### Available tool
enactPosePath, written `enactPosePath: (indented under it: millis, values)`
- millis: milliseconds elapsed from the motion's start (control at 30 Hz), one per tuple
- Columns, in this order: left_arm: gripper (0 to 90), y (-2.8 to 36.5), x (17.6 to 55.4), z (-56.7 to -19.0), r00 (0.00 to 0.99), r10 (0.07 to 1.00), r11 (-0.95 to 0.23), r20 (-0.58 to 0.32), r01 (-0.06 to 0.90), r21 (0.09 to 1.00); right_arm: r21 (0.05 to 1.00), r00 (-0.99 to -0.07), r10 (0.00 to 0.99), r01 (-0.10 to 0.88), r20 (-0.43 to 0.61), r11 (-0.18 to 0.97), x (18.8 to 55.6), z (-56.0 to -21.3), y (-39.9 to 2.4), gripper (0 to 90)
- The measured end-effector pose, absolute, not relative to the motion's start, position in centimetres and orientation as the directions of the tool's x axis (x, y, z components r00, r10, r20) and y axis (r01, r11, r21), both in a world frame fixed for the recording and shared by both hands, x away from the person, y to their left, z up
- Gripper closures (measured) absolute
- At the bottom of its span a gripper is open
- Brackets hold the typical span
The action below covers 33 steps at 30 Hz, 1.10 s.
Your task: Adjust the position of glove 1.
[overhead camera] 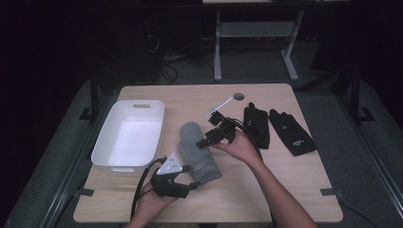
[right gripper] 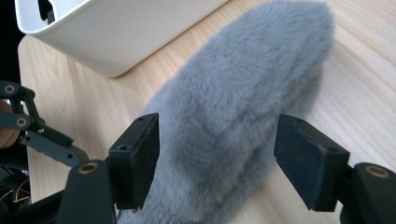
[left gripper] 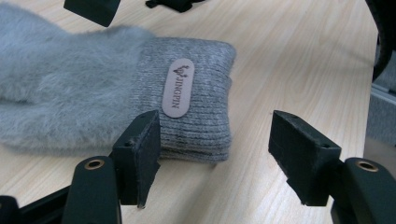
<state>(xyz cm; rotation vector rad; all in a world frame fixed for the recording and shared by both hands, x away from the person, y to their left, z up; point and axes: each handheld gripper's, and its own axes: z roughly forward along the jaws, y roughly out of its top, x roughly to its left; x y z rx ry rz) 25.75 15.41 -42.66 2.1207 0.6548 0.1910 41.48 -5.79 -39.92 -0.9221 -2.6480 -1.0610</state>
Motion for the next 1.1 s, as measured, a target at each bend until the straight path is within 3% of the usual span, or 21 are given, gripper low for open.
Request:
enactPosePath:
  millis: [200,333,600,667,767,933,1100]
  values:
    - [34.7,15.6,26.1,-42.8,0.812,0.561,-0.417,-0.159,0.444,0.793,0.545,-0.787,0.495,0.614,0.368,0.571,42.5,-40.6,-5.2,31.3]
    - [40.8,15.2,26.2,-42.9,0.807,0.568,-0.417,-0.161,0.451,0.789,0.504,-0.765,0.508,0.644,0.396,0.576,42.8,-41.3,-5.3,33.8]
    - [47.7,14.2,26.7,-43.1,0.811,0.556,-0.416,-0.180,0.460,0.784,0.464,-0.767,0.488,0.640,0.416,0.612,42.8,-42.1,-5.4,53.3]
    - [50.7,14.2,26.9,-43.2,0.812,0.556,-0.423,-0.177,0.460,0.781,0.449,-0.766,0.489,0.641,0.417,0.622,42.7,-42.6,-5.1,54.4]
    - [51.2,14.1,27.1,-43.3,0.813,0.554,-0.432,-0.181,0.466,0.772,0.443,-0.752,0.492,0.657,0.439,0.610,42.8,-43.3,-5.1,51.9]
    - [51.7,14.1,27.1,-43.4,0.815,0.552,-0.439,-0.176,0.463,0.770,0.447,-0.731,0.514,0.682,0.449,0.579,43.2,-43.2,-5.5,36.1]
    - [50.8,14.1,27.1,-43.4,0.815,0.551,-0.439,-0.177,0.464,0.769,0.454,-0.709,0.523,0.705,0.473,0.546,43.9,-42.8,-5.3,27.2]
